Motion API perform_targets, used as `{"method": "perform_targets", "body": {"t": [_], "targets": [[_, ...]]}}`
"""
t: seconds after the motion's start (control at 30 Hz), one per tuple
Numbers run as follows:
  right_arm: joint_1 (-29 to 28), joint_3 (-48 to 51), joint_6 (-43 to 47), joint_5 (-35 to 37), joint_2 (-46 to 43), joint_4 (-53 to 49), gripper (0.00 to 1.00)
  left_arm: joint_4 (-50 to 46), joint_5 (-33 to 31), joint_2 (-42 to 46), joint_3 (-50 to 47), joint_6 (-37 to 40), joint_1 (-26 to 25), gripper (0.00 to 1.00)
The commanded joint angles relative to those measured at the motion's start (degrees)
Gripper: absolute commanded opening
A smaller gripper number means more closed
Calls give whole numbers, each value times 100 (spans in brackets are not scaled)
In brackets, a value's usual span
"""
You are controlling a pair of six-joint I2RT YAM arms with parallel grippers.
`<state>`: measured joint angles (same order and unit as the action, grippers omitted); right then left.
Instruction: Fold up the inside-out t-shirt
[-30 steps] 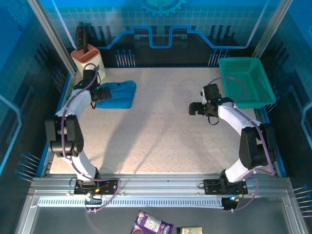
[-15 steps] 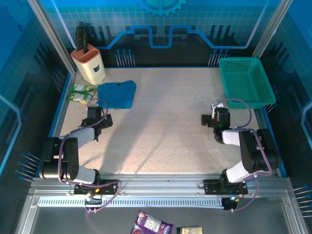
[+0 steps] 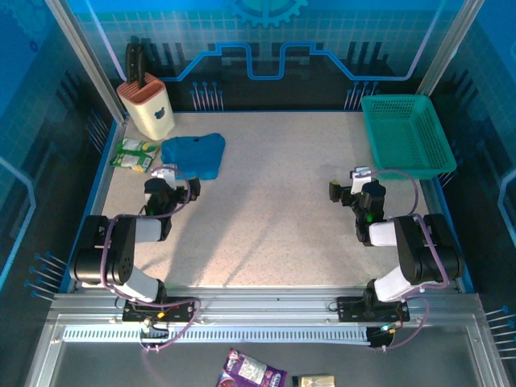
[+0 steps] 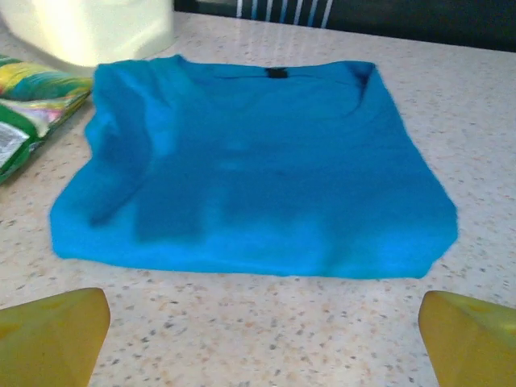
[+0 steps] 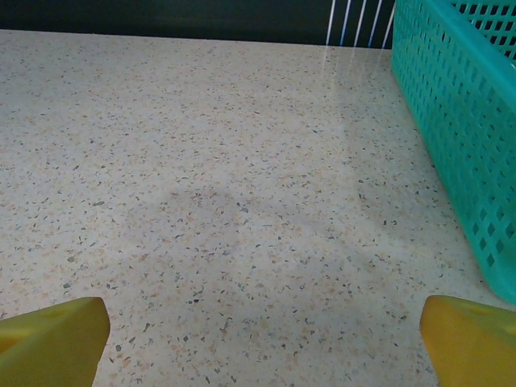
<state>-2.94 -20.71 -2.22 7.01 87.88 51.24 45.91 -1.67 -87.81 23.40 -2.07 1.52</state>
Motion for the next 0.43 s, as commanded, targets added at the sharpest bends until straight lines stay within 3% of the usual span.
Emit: {"method": "perform_targets", "body": {"t": [0.0, 0.4], "targets": [[-51, -118, 146, 11, 53, 192, 100, 593, 151, -98, -120, 230, -85, 99], [-73, -217, 285, -330, 71, 9, 100, 612, -21, -94, -121, 270, -161, 99]]}}
